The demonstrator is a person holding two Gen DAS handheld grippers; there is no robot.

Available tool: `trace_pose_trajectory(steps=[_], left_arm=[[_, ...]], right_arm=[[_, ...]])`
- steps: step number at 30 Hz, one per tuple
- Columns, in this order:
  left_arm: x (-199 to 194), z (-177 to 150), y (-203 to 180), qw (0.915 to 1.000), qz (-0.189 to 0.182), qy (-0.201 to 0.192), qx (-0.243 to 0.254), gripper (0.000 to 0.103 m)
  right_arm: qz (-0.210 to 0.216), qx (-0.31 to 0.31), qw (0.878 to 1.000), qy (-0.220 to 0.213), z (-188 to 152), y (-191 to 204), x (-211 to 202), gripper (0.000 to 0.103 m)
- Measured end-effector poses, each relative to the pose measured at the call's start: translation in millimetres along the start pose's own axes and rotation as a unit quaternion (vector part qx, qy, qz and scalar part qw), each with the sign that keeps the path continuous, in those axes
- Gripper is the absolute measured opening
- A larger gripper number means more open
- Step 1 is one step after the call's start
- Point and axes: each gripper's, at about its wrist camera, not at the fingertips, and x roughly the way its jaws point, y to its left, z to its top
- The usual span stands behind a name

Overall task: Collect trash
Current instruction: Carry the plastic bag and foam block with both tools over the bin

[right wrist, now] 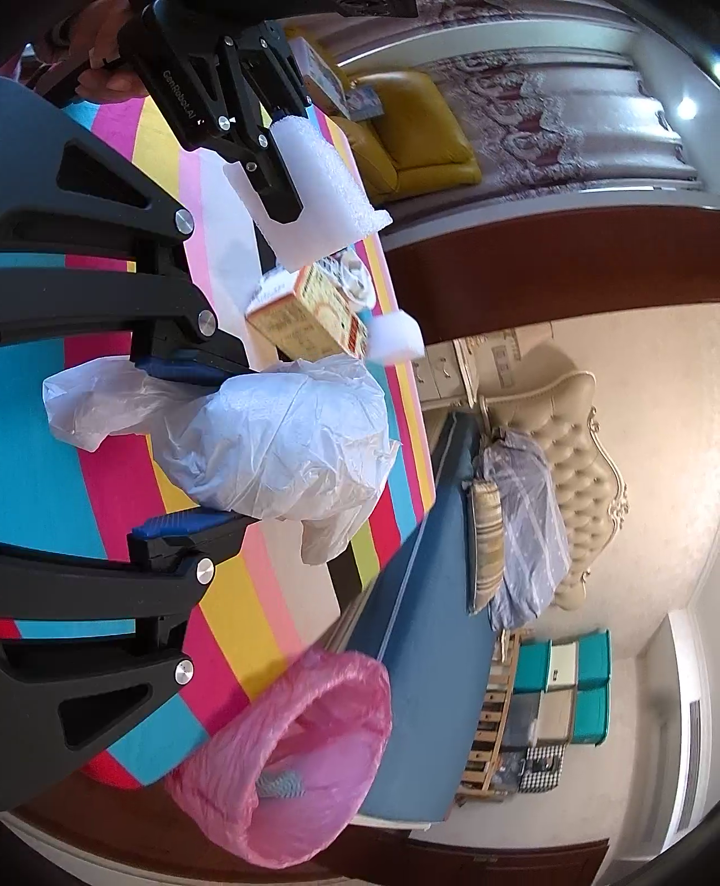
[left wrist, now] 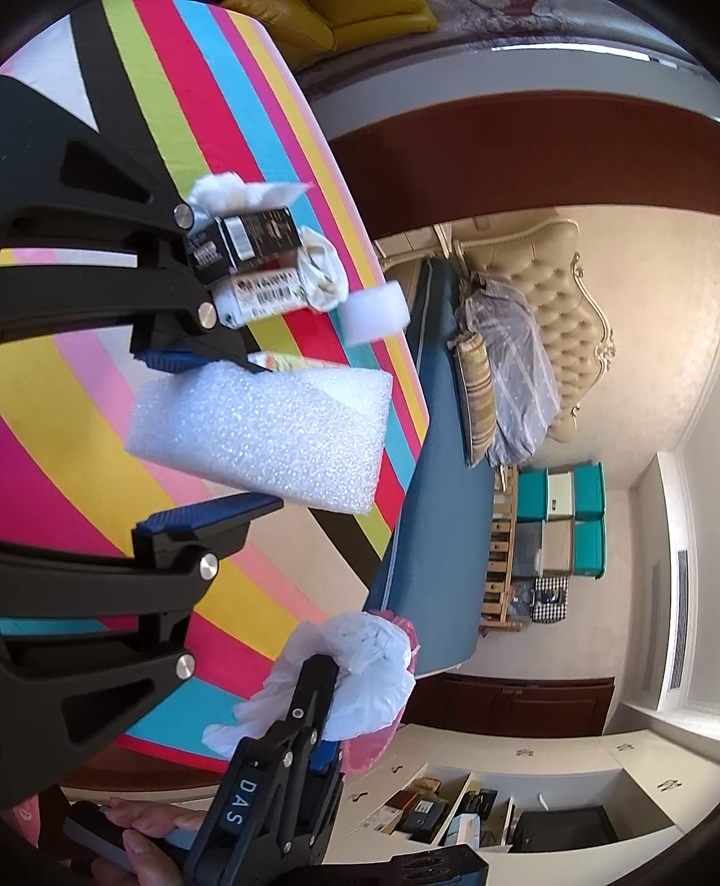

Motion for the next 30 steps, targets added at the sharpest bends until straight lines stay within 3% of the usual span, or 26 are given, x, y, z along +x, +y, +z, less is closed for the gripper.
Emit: trace_pose_trajectory(steps=[16,30], left_arm=[[42.9,35.9,-60.9,0.9957,-0.078,-0.004,0.05,0.037],[89.9,66.3,-134.7,0.985,-0.147,0.007,0.09,0.037]], right_arm=[[-0.077,0.05,0.995,-0.038,14.0,-84.6,-19.9,0.037],[-0.138,0.075,0.987,-0.046,13.7,-157.6,-36.6,0.037]])
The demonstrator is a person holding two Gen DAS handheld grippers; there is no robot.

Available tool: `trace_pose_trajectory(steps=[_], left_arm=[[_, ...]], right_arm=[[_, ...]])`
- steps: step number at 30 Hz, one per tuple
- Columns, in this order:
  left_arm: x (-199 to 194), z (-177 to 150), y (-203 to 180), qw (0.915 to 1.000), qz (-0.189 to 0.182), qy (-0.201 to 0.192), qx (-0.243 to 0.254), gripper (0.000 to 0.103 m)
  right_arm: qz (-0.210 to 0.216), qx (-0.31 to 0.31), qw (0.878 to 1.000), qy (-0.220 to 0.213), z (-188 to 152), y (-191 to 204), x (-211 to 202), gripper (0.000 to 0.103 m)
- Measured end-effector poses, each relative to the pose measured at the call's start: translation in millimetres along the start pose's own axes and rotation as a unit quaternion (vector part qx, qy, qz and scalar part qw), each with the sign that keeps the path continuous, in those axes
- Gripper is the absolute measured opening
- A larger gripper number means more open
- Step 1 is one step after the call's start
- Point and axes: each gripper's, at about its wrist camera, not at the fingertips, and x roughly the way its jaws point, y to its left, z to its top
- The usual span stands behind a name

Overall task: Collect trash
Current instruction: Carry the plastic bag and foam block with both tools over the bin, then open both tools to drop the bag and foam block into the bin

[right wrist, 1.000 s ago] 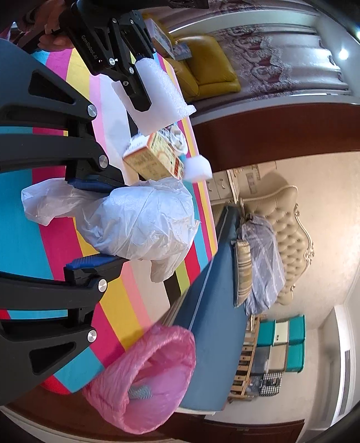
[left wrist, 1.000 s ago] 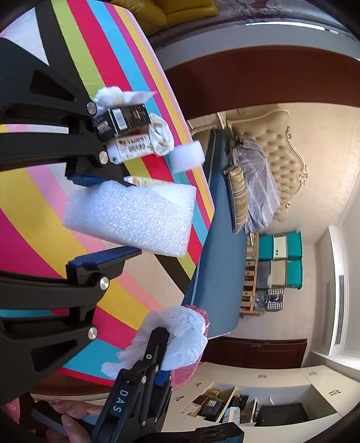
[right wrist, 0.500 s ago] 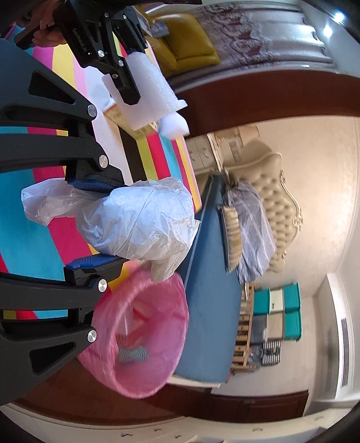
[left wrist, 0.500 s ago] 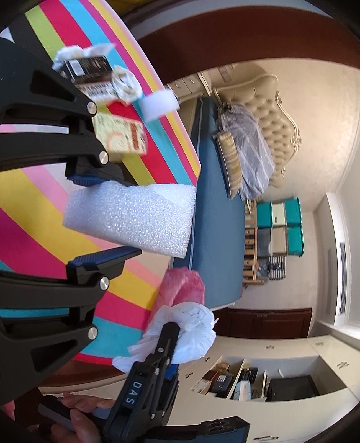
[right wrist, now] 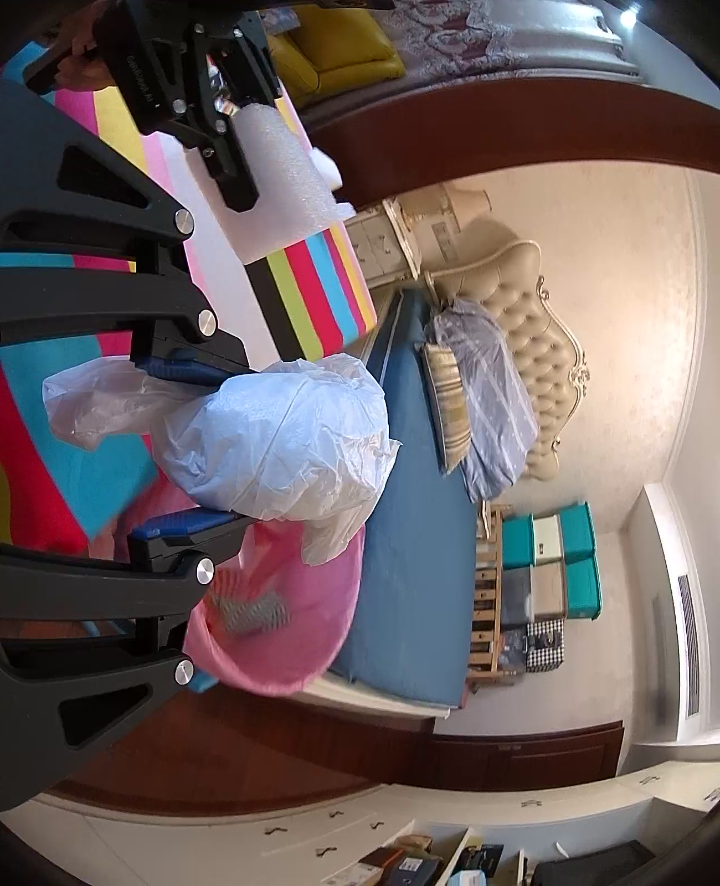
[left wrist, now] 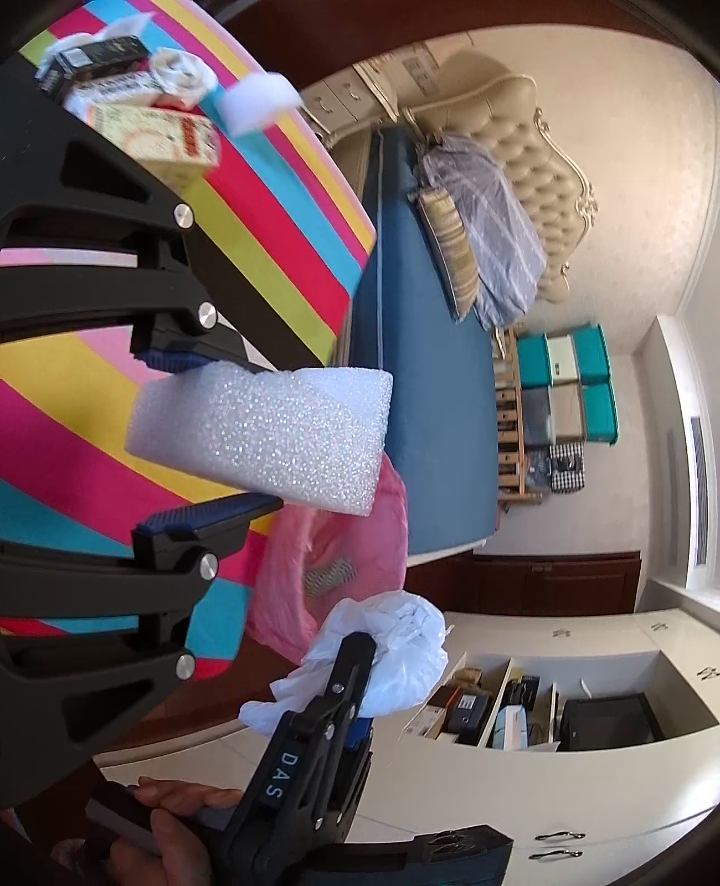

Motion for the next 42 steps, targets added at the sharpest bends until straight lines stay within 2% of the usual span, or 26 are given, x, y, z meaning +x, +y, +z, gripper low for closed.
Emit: trace_pose_trajectory(steps=[8,17,26,27,28,29,30,32,34,36,39,42], left_arm=[[50.1,38.8,-26.0,0.999,-0.045,0.008,0.004,0.037],[108.5,78.5,-51.9,0.997,-0.073,0.025,0.005,0.038],[155.8,87.0,-61.2,0.996,-0.078,0.042,0.009,0.039],[160.7,87.5,-60.7,0.9961,-0.077,0.043,0.007,0.039],[165.0,87.6,-59.3,0.996,-0.078,0.044,0.005,0.041],[167.5,87.1,-53.6,0.9961,-0.075,0.045,0.005,0.052],[168.9,86.5,-53.5,0.9966,-0.069,0.044,0.005,0.07],[168.0,85.7,-48.8,0.998,-0.054,0.032,0.001,0.082],[165.0,83.2,-41.5,0.9985,-0.045,0.031,-0.005,0.082],[160.6,80.6,-34.5,0.999,-0.027,0.034,-0.012,0.089],[144.8,75.6,-18.8,0.9991,-0.002,0.025,-0.032,0.098],[123.4,69.7,-4.4,0.9987,0.014,0.017,-0.045,0.098]], right_arm=[[-0.023,0.004,1.0,0.007,10.6,-44.2,10.1,0.038],[-0.032,0.001,0.999,0.017,18.5,-75.0,30.6,0.038],[-0.036,0.004,0.999,0.025,28.9,-99.0,54.9,0.04],[-0.035,0.004,0.999,0.024,29.3,-98.8,56.2,0.043],[-0.033,0.005,0.999,0.024,29.8,-99.5,57.7,0.047],[-0.034,0.006,0.999,0.021,29.9,-100.2,57.9,0.059],[-0.035,0.006,0.999,0.016,29.0,-98.4,56.4,0.066],[-0.033,0.006,0.999,0.01,29.2,-98.3,54.6,0.067],[-0.037,0.004,0.999,0.009,28.6,-97.6,52.5,0.069],[-0.04,0.007,0.999,0.007,27.7,-97.5,49.9,0.074],[-0.041,0.014,0.999,0.004,24.6,-95.6,41.1,0.075],[-0.038,0.026,0.999,0.006,20.8,-92.5,33.6,0.079]])
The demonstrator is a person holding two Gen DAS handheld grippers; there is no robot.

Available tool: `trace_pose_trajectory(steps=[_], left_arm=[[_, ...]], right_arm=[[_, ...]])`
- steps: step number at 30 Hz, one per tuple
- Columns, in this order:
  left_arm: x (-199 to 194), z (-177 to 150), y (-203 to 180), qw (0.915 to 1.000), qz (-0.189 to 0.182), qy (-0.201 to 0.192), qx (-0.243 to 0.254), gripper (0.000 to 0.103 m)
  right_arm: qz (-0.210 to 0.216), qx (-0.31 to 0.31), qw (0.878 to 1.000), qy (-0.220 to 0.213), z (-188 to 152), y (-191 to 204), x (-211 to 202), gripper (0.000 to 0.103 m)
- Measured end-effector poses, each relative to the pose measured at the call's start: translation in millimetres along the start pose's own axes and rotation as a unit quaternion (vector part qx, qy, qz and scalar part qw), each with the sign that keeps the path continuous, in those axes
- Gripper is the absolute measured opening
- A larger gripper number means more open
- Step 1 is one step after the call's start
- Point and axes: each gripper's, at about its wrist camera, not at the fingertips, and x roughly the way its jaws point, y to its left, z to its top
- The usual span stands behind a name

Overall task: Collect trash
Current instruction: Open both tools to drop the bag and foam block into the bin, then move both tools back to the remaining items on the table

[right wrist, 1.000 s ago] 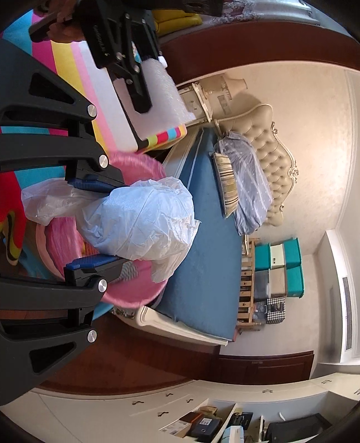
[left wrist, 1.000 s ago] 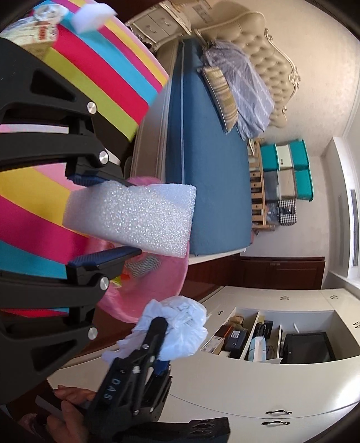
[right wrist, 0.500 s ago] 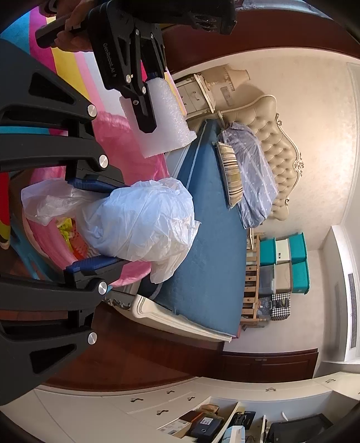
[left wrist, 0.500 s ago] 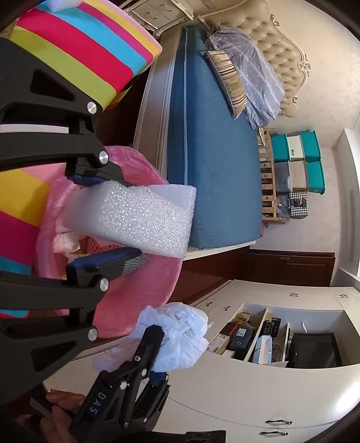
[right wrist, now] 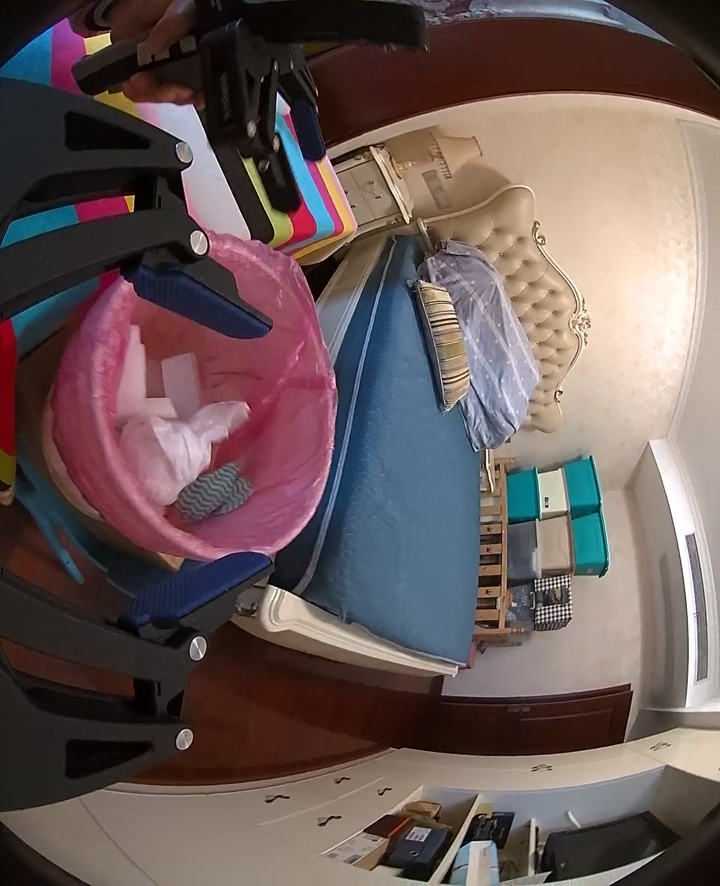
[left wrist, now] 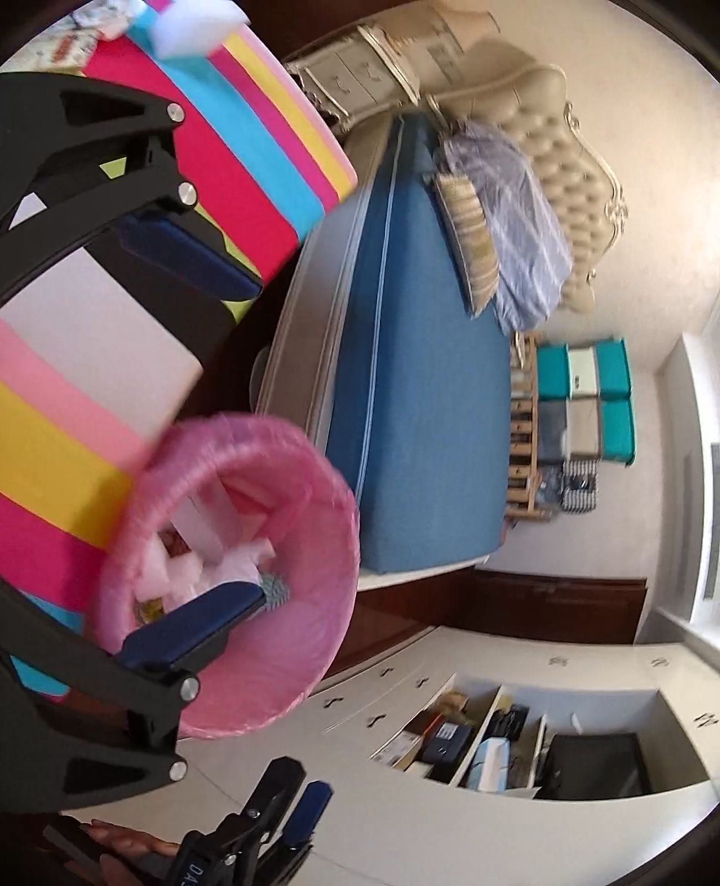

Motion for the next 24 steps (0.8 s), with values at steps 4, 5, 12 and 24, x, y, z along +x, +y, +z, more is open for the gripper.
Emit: trace_pose_trajectory(steps=[4,5,12,24], left_arm=[[-30.8,-10.4,15.3,0.9996,0.024,-0.009,-0.008,0.098],[-38.1,-12.9,18.2,0.9995,0.028,-0.01,-0.009,0.098],[-98.0,-33.2,42.1,0.998,0.052,-0.03,-0.02,0.098],[-199.8,-95.8,129.7,0.9828,0.166,-0.038,-0.071,0.098]], right_arm=[[0.01,0.001,1.0,0.006,-7.9,15.4,-9.5,0.08],[0.013,-0.003,1.0,0.007,-9.4,21.9,-11.5,0.08],[0.043,-0.026,0.999,0.016,-15.0,72.4,-20.4,0.085],[0.109,-0.06,0.99,0.061,-44.6,173.0,-13.8,0.085]])
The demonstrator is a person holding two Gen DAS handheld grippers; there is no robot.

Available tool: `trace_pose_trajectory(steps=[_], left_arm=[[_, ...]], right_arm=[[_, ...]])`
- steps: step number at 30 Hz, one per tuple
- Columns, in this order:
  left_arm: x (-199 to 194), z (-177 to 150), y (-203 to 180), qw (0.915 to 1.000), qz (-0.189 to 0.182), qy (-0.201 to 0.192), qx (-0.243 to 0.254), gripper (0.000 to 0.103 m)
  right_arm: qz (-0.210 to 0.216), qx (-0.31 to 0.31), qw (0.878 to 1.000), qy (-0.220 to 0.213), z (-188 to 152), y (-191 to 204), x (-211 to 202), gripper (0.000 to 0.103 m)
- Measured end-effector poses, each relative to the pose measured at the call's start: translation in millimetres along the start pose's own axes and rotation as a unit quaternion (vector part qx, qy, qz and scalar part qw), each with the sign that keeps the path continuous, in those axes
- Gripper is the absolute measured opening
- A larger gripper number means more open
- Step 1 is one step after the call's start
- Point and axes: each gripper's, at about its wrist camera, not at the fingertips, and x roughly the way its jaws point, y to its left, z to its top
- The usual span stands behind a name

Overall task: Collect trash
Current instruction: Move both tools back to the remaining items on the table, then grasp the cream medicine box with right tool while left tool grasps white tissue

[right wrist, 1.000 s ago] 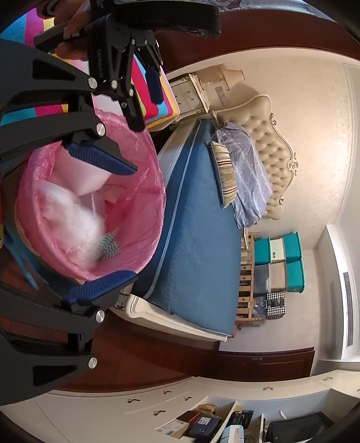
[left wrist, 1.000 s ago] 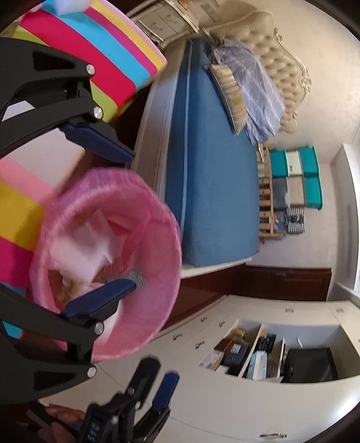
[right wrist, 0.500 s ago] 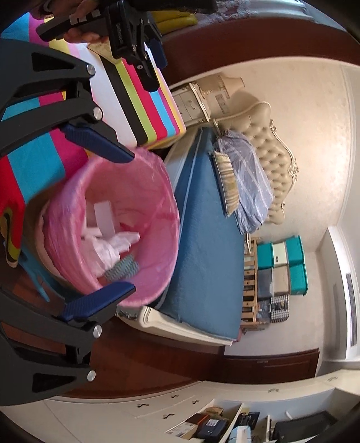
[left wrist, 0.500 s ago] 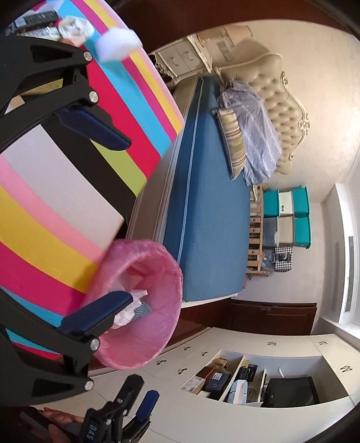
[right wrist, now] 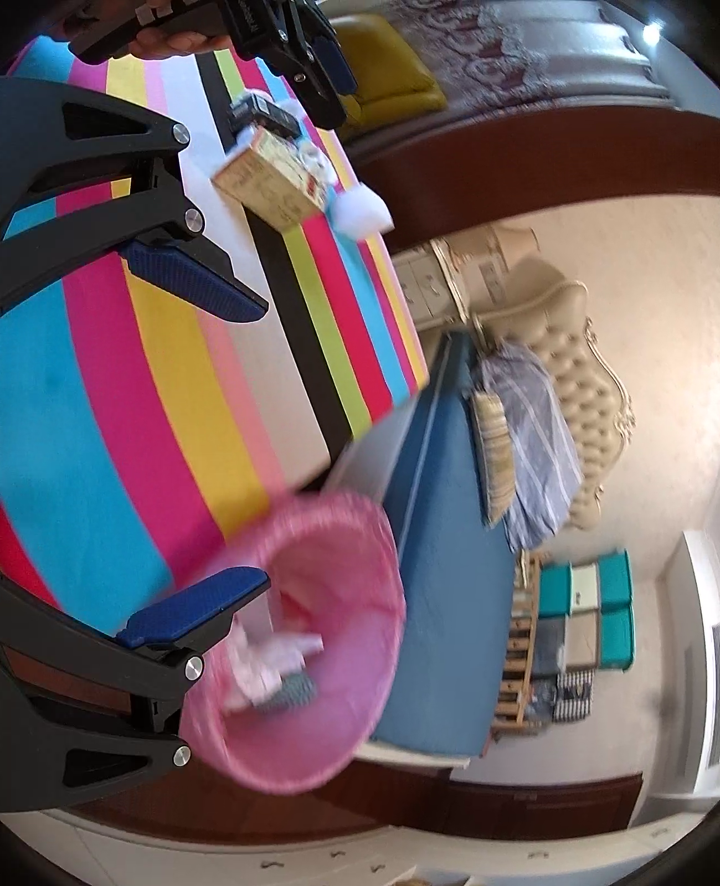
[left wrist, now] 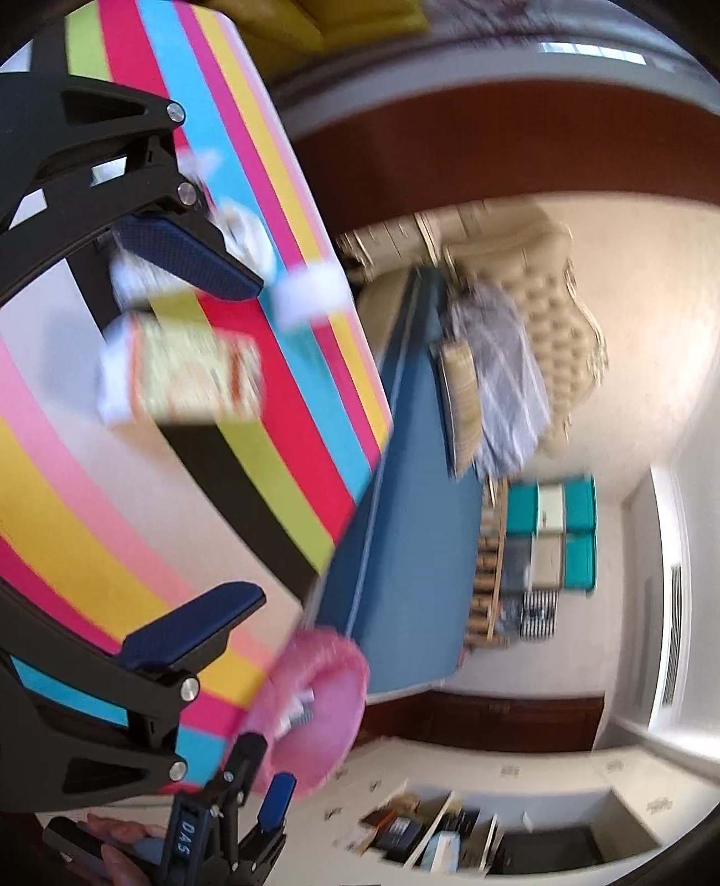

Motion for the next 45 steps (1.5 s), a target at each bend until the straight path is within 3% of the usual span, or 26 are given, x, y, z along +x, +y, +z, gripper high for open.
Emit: trace_pose_trajectory(steps=[8,14,20,26,34,43,45], left_arm=[[-28.8,-34.4,96.3,0.9944,0.091,0.016,-0.051,0.098],[-43.2,-62.3,146.7,0.9861,0.136,0.033,-0.089,0.098],[-54.6,-82.1,179.2,0.9768,0.168,0.044,-0.126,0.098],[-59.5,-86.6,194.5,0.9732,0.193,0.052,-0.115,0.098],[-51.1,-93.5,210.1,0.9713,0.171,0.079,-0.144,0.098],[-21.0,-85.8,209.4,0.9726,0.145,0.106,-0.147,0.098],[-11.7,-84.4,208.9,0.9722,0.138,0.116,-0.149,0.098]], right_arm=[[0.036,-0.022,0.999,0.026,-4.2,62.9,20.6,0.085],[0.064,-0.04,0.996,0.051,-13.9,103.9,35.8,0.085],[0.09,-0.064,0.992,0.068,-18.7,147.1,49.5,0.085],[0.111,-0.085,0.987,0.079,-18.0,187.6,63.5,0.085],[0.071,-0.107,0.985,0.114,-16.3,225.9,100.6,0.085],[0.051,-0.106,0.986,0.12,-4.3,222.9,122.3,0.085],[0.056,-0.105,0.986,0.114,-3.9,216.8,120.1,0.075]])
